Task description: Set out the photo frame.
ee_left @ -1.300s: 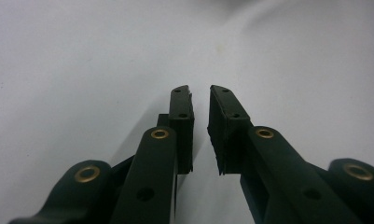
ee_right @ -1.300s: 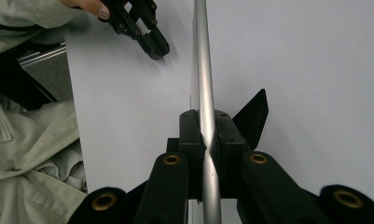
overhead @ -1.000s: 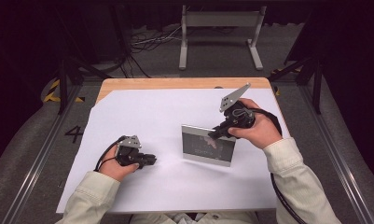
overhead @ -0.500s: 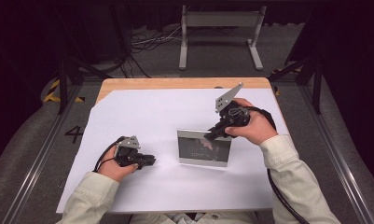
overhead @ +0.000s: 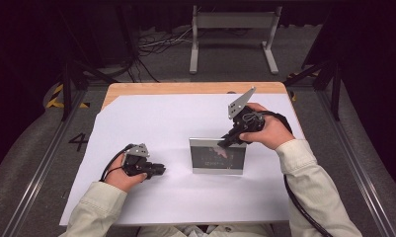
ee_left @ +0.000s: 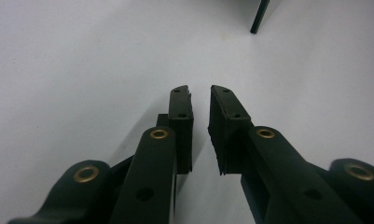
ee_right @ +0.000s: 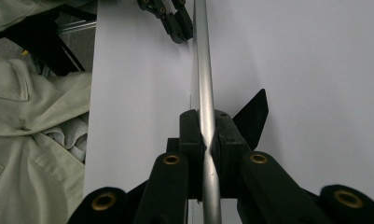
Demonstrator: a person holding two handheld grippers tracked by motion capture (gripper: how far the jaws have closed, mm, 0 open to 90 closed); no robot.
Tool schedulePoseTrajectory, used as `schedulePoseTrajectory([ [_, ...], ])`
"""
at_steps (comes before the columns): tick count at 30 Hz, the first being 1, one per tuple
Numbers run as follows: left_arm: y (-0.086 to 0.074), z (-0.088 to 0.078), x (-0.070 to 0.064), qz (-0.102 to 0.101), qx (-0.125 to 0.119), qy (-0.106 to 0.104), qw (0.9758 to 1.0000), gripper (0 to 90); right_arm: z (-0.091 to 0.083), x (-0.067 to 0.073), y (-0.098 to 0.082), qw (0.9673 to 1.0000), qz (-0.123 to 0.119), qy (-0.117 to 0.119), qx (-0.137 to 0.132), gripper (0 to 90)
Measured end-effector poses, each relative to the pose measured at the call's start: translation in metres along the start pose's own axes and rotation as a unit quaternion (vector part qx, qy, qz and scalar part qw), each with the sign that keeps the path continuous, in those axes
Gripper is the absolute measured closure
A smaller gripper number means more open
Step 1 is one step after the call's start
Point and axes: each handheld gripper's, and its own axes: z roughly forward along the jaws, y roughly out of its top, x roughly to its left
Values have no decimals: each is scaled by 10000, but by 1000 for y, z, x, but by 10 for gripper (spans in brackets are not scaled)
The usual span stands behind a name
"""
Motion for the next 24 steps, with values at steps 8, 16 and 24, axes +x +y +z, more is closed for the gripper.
schedulePoseTrajectory([
  [8,0,0,0,-15,4,-12,10000,791,-2,-7,-2,9996,-237,-122,7,826],
  [16,0,1,0,-18,8,-12,10000,791,-1,-11,-4,9981,-466,-396,56,786],
  [24,1,1,0,10,0,-17,10000,791,-3,-14,-8,9976,-481,-492,61,759],
])
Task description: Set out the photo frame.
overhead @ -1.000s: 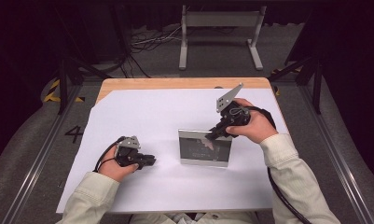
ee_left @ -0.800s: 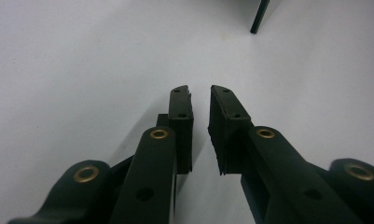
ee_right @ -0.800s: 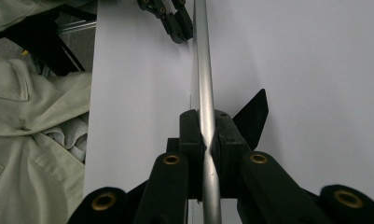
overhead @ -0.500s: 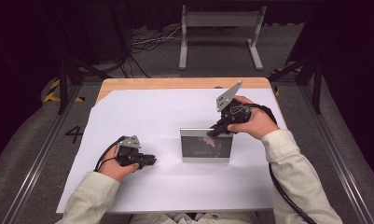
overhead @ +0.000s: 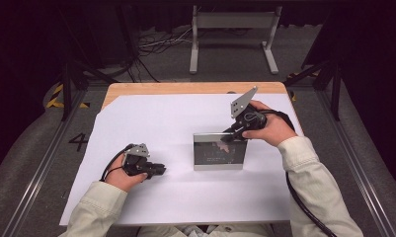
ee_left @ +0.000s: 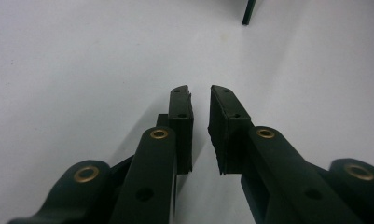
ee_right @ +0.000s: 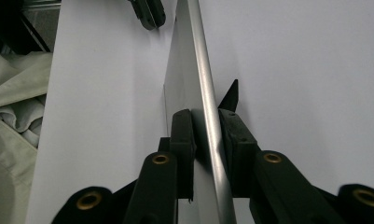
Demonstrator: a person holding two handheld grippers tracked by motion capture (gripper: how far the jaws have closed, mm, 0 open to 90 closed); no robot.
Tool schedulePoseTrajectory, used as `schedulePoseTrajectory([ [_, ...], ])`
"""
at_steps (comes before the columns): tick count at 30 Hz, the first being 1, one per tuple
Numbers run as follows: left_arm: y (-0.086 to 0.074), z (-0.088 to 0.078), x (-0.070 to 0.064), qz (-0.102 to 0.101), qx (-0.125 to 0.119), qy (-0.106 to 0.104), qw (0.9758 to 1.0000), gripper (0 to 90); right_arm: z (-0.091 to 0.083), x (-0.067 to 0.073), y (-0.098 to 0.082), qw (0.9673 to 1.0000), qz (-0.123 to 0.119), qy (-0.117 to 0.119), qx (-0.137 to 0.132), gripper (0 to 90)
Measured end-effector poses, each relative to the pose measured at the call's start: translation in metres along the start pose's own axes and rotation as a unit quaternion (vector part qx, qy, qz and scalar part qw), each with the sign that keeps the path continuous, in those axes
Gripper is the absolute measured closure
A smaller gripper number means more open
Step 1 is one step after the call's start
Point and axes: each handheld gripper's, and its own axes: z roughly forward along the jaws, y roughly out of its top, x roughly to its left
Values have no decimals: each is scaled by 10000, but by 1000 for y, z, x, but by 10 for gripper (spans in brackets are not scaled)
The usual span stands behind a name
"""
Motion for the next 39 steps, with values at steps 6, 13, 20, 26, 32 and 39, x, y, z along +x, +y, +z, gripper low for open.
schedulePoseTrajectory([
  [6,0,0,0,2,-5,1,10000,788,-4,1,-3,9995,92,-235,-166,609],
  [13,0,0,1,-12,-2,2,10000,779,-13,7,-9,9979,362,-298,-436,509],
  [20,0,-2,1,-33,-34,26,10000,750,-27,13,-14,9959,392,-647,-496,474],
  [26,-2,-4,4,-109,-90,52,9999,738,-40,19,-24,9938,500,-788,-600,455],
  [32,0,-3,3,-66,-103,9,9999,732,-49,22,-34,9924,581,-881,-636,453],
  [39,1,-3,4,-80,-95,8,9999,727,-61,27,-48,9903,718,-976,-684,442],
])
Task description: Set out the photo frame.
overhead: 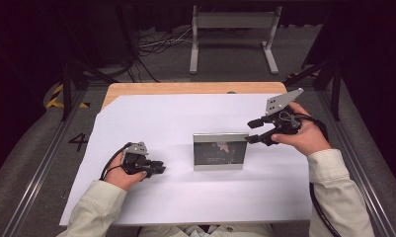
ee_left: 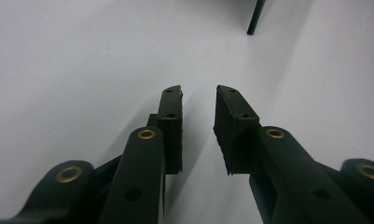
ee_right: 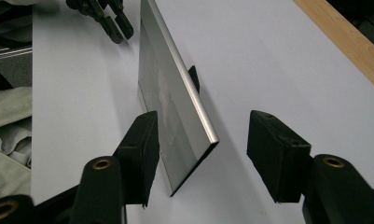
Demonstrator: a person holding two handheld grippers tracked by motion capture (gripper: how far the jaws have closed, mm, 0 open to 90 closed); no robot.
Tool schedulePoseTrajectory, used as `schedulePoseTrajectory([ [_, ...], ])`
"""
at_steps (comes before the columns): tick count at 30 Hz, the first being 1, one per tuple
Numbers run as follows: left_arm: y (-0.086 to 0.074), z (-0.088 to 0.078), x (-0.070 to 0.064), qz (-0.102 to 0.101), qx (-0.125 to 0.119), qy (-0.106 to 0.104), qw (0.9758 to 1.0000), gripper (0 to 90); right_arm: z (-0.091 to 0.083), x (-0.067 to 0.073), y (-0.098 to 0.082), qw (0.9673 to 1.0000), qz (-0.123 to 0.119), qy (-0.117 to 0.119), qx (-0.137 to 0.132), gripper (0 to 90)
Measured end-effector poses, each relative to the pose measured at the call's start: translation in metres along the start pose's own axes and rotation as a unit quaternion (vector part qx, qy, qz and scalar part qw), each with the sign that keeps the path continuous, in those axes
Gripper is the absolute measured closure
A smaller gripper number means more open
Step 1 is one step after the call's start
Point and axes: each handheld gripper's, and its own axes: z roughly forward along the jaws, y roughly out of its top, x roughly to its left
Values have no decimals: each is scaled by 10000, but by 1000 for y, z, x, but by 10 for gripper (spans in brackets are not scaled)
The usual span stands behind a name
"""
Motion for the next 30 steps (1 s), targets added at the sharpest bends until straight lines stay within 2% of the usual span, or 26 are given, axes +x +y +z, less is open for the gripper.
schedulePoseTrajectory([
  [15,-1,-1,3,-69,-19,45,10000,730,-19,-5,-28,9993,309,-186,-57,427],
  [30,-2,-2,5,-159,-70,127,9998,728,-22,-9,-48,9984,476,-300,-109,397],
])
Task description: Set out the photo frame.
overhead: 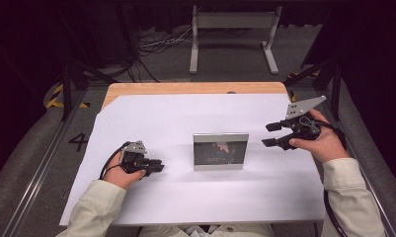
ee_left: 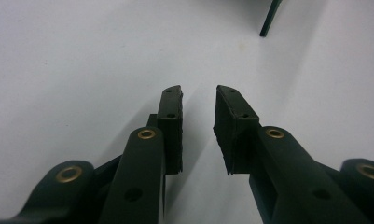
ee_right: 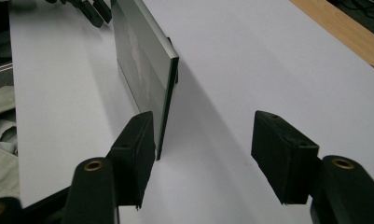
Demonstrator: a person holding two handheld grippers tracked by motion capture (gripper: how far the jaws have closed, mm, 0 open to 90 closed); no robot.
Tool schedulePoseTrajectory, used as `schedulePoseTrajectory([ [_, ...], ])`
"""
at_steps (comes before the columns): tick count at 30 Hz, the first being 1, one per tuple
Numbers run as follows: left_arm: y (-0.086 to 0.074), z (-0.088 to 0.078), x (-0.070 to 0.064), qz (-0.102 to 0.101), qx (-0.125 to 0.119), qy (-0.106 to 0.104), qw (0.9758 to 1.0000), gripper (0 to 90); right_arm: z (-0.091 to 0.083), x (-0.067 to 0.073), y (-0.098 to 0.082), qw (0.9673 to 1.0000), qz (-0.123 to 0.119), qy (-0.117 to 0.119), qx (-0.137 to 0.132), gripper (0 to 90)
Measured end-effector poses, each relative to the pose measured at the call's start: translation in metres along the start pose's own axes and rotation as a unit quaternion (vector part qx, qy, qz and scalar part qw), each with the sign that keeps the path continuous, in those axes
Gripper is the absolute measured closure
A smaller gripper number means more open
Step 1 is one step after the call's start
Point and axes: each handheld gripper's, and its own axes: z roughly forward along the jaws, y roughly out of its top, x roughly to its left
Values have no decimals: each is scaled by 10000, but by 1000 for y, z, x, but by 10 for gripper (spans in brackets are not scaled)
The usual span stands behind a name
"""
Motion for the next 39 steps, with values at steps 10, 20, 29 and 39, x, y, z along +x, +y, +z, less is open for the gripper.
schedulePoseTrajectory([
  [10,0,0,1,-9,-6,-1,10000,728,12,-4,-21,9998,169,52,-24,388],
  [20,0,0,1,-12,-18,26,10000,727,23,-6,-40,9994,343,96,-22,376],
  [29,0,0,1,-11,-15,7,10000,727,32,-6,-56,9986,501,142,40,373],
  [39,-1,0,2,-70,-24,74,9999,726,40,-6,-71,9974,690,190,-52,371],
])
